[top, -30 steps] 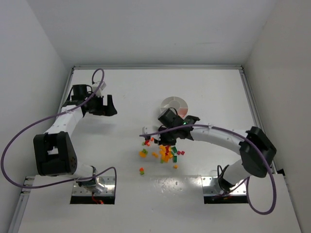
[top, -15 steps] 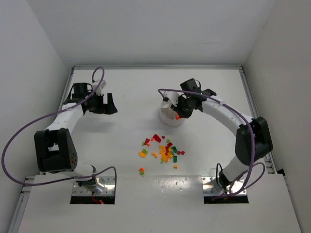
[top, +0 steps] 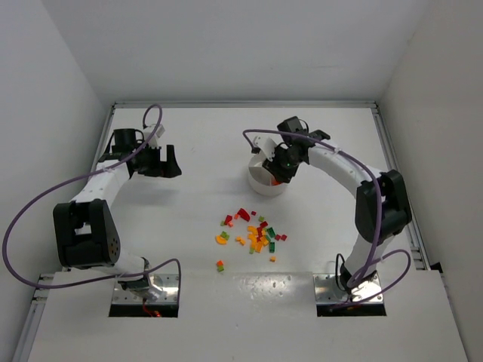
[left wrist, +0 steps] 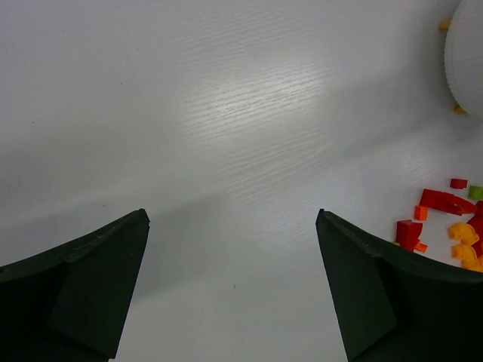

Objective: Sort the legos into containers by color

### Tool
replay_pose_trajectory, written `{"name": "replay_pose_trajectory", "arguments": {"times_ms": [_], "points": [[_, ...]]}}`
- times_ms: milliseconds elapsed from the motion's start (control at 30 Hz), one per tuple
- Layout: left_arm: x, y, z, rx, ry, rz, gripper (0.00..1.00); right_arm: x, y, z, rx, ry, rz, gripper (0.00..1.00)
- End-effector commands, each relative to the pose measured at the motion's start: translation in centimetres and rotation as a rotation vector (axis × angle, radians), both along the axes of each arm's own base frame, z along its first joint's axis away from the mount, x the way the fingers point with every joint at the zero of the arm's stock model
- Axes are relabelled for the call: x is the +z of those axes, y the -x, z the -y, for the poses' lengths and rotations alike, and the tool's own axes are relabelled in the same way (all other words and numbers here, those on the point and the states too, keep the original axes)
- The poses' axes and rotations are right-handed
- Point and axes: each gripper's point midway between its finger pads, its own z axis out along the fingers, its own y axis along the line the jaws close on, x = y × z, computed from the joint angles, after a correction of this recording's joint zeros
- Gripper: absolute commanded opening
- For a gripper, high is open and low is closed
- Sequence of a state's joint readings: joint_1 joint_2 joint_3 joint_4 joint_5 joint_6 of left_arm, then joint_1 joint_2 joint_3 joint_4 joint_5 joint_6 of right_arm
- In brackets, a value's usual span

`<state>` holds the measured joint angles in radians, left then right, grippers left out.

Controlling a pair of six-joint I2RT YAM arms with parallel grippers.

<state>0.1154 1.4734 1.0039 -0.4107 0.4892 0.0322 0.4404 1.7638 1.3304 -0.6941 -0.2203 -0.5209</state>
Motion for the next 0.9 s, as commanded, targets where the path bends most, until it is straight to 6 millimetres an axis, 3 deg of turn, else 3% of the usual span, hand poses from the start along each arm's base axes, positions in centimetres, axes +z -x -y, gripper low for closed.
{"name": "replay_pose_trajectory", "arguments": {"times_ms": [0,100,200,267,333,500,600,733,867], "points": [[1.9,-0.8,0.3,-0.011,-0.003,0.061,0.99,3.2,-0.4,-0.5,0.025,-0.050,0.056,0.36],[2.2,-0.8,0.3,-0.011,-0.004,0.070,0.99,5.5,0.6,-0.7,0.087,-0.085,0.089,0.35],[2.0,-0.7,0.6,-0.018,0.017,0.059,0.99,5.9,4.6,-3.0,0.279,-0.141,0.067,0.32],[1.4,-0.5,1.1,-0.033,0.027,0.041,0.99,4.7,9.1,-5.4,0.446,-0.158,-0.003,0.32],[1.4,-0.5,1.1,-0.033,0.027,0.041,0.99,3.1,12.1,-6.6,0.527,-0.158,-0.075,0.31],[1.8,-0.4,1.1,-0.007,0.037,0.040,0.99,0.4,17.9,-12.6,0.716,-0.194,-0.124,0.31],[2.5,-0.4,0.9,0.000,0.027,0.062,0.99,-1.4,20.4,-15.6,0.755,-0.195,-0.127,0.25],[2.8,0.4,0.6,0.034,0.015,0.071,0.99,-2.6,21.8,-18.7,0.600,-0.190,-0.211,0.20],[3.2,0.8,-0.3,0.097,0.010,0.075,0.99,-2.7,23.4,-20.0,0.488,-0.211,-0.274,0.19]]}}
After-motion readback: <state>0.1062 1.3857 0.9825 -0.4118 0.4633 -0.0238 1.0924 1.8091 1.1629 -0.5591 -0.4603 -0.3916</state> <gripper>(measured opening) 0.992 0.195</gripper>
